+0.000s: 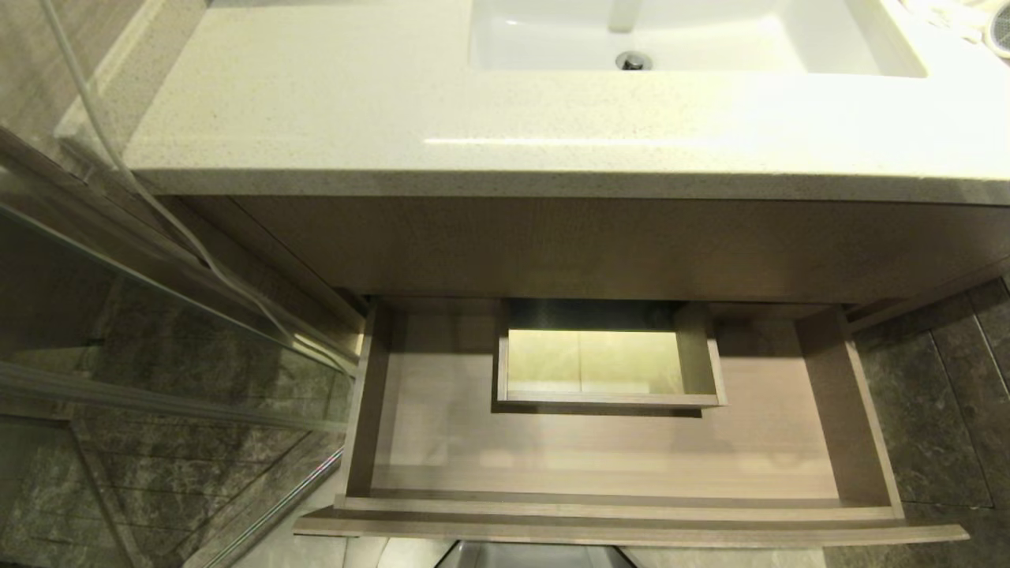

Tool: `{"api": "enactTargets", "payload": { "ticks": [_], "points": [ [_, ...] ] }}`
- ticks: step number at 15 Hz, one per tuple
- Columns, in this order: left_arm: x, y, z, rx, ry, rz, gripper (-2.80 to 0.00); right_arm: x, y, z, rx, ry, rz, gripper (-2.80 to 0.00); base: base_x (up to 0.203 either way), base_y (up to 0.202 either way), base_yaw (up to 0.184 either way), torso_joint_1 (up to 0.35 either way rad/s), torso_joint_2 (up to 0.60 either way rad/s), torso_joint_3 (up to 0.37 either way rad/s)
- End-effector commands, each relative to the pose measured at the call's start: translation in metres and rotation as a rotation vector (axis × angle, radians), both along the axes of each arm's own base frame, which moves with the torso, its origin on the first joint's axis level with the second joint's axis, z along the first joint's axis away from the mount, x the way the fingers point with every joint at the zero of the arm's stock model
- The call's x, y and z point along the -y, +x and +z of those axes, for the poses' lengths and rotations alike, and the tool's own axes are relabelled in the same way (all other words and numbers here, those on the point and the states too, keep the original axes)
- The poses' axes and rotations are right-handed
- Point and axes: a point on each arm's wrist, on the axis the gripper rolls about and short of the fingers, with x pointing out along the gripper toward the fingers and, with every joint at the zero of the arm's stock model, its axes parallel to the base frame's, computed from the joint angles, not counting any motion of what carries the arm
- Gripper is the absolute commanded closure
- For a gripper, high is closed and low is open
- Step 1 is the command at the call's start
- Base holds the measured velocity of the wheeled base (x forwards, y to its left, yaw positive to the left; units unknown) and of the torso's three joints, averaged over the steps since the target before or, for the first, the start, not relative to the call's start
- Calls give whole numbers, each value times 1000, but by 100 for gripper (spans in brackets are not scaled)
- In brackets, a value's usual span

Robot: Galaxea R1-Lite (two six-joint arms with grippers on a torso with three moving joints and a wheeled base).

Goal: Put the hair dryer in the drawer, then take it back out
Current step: Pick up the hairdryer

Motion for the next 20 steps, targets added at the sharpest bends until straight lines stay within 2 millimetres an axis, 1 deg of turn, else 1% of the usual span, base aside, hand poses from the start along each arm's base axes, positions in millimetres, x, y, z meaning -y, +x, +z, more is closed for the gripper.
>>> {"api": "enactTargets", "payload": {
  "ticks": [1,3,7,11,12,14,16,20],
  "points": [
    [0,0,0,0,0,1,0,1,6,4,-18,2,-2,0,0,0,0,310,-598,-305],
    [0,0,0,0,0,1,0,2,12,10,-22,2,-2,0,0,0,0,314,-612,-296],
    [0,0,0,0,0,1,0,6,33,38,-5,-1,0,0,0,0,0,219,-412,-204],
    [0,0,0,0,0,0,0,12,68,74,-21,4,-2,0,0,0,0,169,-329,-156],
    [0,0,0,0,0,1,0,13,75,79,-24,5,-3,0,0,0,0,34,-45,-22],
    [0,0,0,0,0,0,0,13,78,84,-18,4,-4,0,0,0,0,33,0,19],
    [0,0,0,0,0,0,0,14,82,90,-16,6,-4,0,0,0,0,179,-5,164],
    [0,0,0,0,0,-1,0,14,83,91,-17,6,-6,0,0,0,0,268,-24,233]
  ]
}}
